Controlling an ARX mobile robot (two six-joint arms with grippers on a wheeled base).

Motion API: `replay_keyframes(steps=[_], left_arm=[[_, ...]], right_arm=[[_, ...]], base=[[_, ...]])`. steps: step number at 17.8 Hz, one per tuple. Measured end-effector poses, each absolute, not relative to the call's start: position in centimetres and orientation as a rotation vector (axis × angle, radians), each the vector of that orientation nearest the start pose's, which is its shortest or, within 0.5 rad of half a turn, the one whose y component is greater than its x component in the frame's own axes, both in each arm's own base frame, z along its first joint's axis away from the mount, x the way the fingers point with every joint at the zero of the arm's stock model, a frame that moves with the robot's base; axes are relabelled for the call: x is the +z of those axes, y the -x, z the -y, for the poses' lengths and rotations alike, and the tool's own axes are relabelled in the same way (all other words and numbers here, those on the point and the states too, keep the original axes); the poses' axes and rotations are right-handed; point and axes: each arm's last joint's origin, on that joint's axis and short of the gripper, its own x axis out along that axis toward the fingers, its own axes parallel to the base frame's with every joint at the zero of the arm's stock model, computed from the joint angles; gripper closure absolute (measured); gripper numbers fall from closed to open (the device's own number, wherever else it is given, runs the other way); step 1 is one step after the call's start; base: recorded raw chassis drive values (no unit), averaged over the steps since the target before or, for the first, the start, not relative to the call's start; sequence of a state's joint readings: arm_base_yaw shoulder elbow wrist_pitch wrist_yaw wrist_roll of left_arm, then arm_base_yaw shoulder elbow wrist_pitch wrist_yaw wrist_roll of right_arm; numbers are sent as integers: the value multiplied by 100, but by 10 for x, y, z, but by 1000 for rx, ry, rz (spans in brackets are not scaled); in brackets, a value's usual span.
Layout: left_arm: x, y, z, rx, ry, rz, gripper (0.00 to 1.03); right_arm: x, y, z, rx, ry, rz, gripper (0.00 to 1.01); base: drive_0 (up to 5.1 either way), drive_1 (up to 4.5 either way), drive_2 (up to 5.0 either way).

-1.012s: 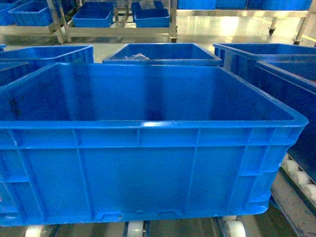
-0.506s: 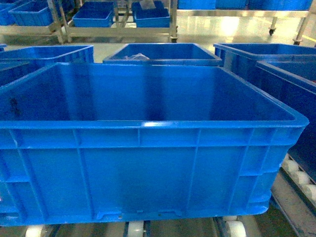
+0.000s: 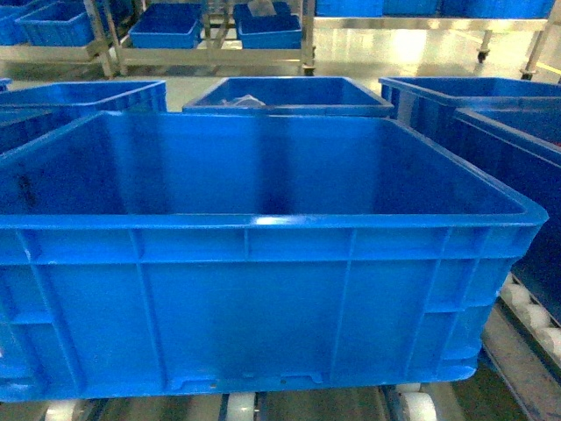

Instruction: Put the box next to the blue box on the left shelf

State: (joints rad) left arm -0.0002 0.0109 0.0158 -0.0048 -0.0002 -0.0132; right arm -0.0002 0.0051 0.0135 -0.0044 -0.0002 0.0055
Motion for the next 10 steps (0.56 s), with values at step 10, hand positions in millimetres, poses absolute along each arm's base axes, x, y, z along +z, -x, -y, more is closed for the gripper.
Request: replay_keyframes(steps=[10], left_arm=[[168,-97,0,0,13,0,5]], right_arm=[[167,-97,0,0,-6,4,3]], base=[[0,0,0]])
